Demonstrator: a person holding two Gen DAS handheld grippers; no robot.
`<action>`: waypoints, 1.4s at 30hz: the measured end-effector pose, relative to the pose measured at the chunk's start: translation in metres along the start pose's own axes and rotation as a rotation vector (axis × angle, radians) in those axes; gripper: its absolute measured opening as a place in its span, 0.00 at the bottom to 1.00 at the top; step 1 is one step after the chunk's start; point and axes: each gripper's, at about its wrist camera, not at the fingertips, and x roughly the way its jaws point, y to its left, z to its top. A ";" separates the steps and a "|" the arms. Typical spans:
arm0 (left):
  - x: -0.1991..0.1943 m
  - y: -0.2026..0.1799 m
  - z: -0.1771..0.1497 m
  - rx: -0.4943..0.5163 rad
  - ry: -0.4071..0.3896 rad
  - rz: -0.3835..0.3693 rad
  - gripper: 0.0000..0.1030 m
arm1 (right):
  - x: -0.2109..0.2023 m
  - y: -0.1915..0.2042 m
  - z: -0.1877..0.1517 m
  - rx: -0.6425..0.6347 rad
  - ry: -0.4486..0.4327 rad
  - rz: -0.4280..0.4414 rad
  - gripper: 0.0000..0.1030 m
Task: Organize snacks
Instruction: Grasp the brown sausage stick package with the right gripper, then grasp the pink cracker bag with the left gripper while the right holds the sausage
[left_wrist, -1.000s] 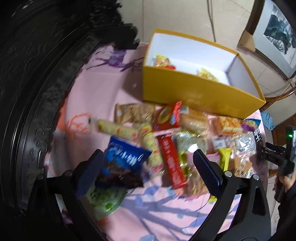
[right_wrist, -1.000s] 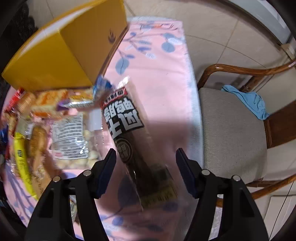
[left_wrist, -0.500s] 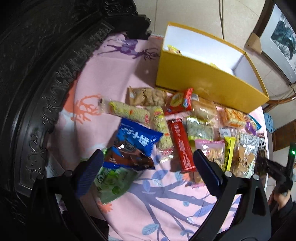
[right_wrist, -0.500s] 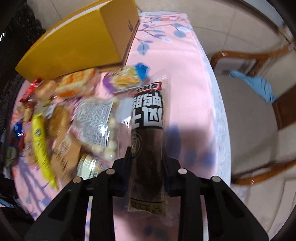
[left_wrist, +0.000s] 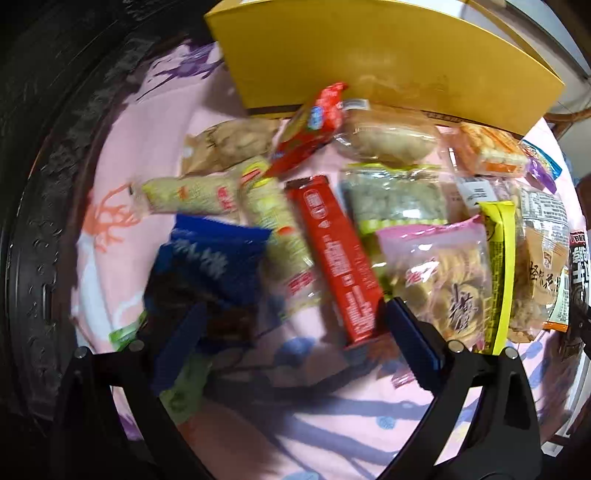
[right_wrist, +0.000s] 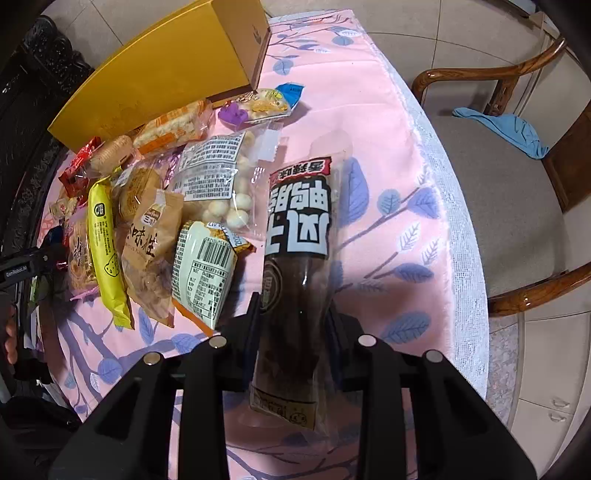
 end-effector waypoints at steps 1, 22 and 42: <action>0.003 -0.002 0.000 0.001 0.001 -0.006 0.96 | 0.000 0.000 0.000 -0.004 0.001 -0.001 0.32; 0.021 -0.080 0.007 0.045 0.053 -0.123 0.98 | 0.000 0.000 0.002 -0.003 0.008 -0.015 0.35; -0.029 -0.014 -0.016 -0.090 -0.065 -0.323 0.56 | -0.045 0.014 0.004 -0.031 -0.128 -0.029 0.28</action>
